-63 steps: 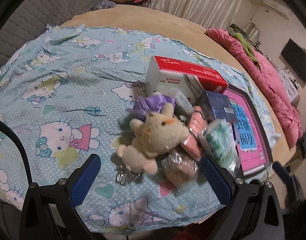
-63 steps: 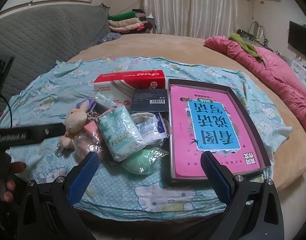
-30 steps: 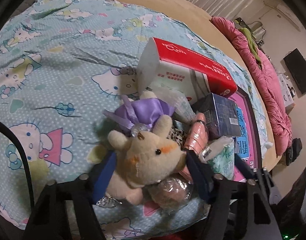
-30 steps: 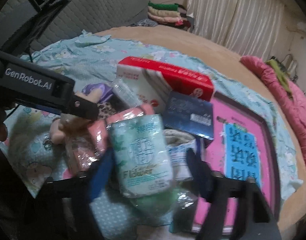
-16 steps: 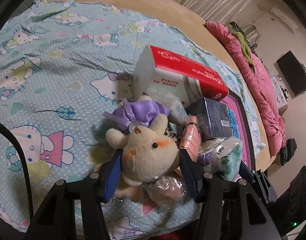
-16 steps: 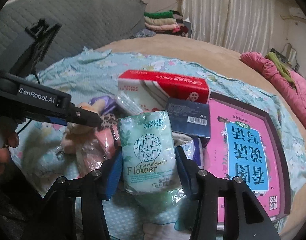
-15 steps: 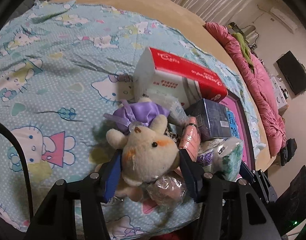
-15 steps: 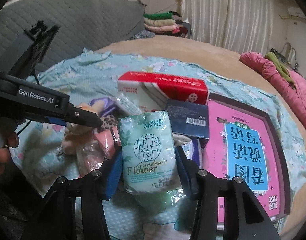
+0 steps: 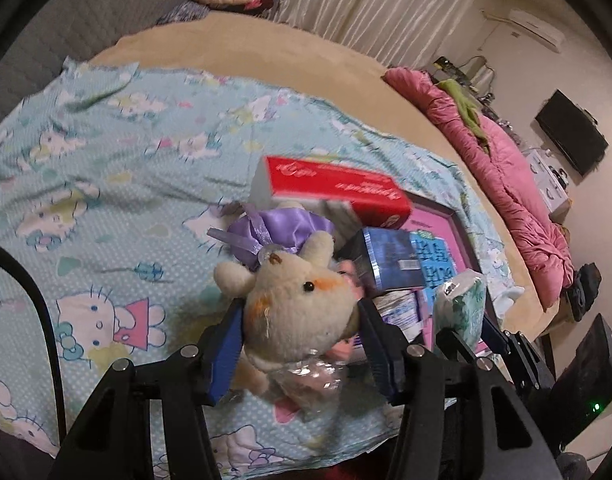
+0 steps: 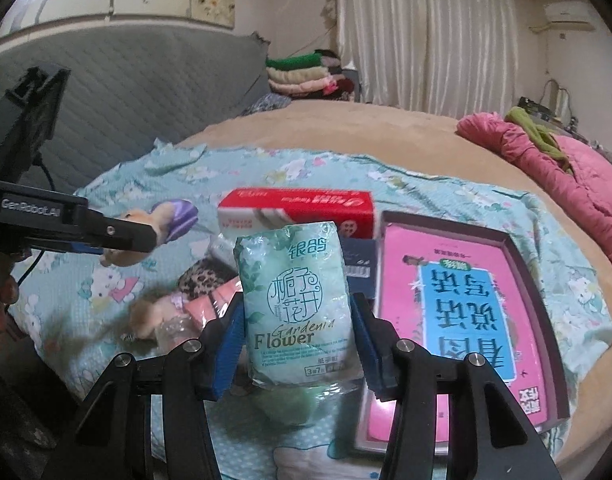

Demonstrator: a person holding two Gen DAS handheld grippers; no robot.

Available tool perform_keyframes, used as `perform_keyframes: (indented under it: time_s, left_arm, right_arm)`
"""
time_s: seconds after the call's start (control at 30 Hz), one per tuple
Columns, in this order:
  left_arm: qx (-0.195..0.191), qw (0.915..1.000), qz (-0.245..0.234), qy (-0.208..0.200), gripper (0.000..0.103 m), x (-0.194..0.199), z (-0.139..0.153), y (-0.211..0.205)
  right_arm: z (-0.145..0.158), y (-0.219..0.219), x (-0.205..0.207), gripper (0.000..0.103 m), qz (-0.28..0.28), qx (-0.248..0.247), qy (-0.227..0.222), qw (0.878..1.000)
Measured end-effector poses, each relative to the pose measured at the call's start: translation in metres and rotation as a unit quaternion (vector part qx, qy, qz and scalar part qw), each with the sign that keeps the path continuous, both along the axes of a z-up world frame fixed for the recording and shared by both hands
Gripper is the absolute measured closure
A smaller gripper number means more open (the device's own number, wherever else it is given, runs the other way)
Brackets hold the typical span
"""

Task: Organize soft objects
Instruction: 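Carry the plush bunny with the left tool while the right tool carries the tissue pack to the pink tray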

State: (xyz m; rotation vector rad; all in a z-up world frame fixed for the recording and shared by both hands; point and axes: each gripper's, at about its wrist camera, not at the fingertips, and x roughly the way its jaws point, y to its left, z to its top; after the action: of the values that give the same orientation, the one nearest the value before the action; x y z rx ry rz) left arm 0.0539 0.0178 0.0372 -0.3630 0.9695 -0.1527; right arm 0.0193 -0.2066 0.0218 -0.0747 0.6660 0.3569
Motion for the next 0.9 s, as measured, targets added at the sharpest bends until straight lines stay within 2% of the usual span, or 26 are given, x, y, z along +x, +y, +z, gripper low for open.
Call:
perform_keyframes:
  time_s: [0.43,0.6,0.77,0.9]
  left_arm:
    - [0.021,0.997,-0.064,-0.036,0.047,0.004,0.034,-0.067]
    - [0.029,0.9942,-0.094,-0.044,0.047,0.007,0.037,-0.101]
    - [0.036,0.9906,-0.124,-0.046,0.047,0.01,0.036,-0.136]
    - [0.045,0.9871,-0.148,-0.043,0.047,0.014,0.03,-0.164]
  right_arm:
    - [0.021,-0.075,-0.002,0.051,-0.109,0.067,-0.017,0.992]
    - [0.023,-0.107,-0.003,0.051,-0.157,0.072,-0.02,0.985]
    - [0.019,-0.132,-0.004,0.051,-0.192,0.057,-0.021,0.98]
    - [0.013,-0.153,-0.003,0.051,-0.215,0.068,-0.013,0.974]
